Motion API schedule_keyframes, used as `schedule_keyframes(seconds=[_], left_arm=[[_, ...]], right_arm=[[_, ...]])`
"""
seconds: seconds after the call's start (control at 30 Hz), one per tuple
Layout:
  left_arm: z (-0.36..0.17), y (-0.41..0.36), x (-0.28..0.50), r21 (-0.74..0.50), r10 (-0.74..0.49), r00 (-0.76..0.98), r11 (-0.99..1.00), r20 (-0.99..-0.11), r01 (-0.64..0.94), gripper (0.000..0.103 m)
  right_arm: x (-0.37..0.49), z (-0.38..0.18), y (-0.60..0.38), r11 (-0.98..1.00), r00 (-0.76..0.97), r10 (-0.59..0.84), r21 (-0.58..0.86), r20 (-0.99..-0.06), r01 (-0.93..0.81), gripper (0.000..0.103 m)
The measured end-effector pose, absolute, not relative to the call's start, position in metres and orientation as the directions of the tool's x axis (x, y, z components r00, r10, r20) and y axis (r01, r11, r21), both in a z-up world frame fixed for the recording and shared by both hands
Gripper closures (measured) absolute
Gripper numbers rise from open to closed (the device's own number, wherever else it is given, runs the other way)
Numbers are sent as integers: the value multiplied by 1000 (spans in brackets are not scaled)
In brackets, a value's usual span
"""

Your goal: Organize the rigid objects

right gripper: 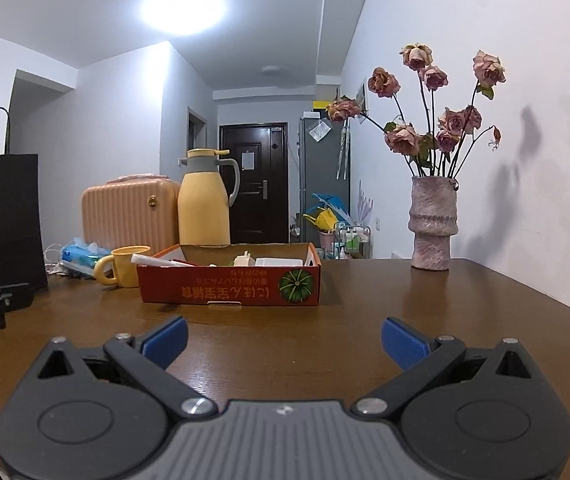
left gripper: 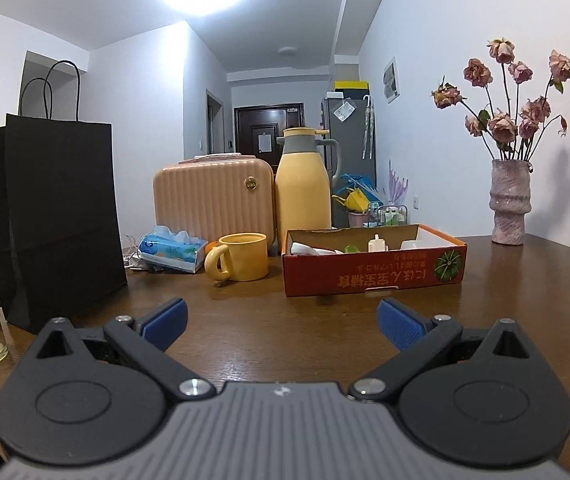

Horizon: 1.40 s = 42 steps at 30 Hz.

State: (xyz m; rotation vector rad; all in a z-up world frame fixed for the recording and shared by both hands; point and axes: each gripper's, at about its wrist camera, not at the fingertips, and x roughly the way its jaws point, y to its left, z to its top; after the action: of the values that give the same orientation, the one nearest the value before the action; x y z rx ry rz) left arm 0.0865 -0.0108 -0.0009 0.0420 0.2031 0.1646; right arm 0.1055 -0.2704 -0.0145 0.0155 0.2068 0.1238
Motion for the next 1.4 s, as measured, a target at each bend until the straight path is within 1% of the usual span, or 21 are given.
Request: schedule_keyframes(seconds=[1.4], left_arm=[[0,-8,79,43,150,971,989,-187,-145,0]], right_arm=[[102,-10,-261,991,971,135,9,-198,-136,0]])
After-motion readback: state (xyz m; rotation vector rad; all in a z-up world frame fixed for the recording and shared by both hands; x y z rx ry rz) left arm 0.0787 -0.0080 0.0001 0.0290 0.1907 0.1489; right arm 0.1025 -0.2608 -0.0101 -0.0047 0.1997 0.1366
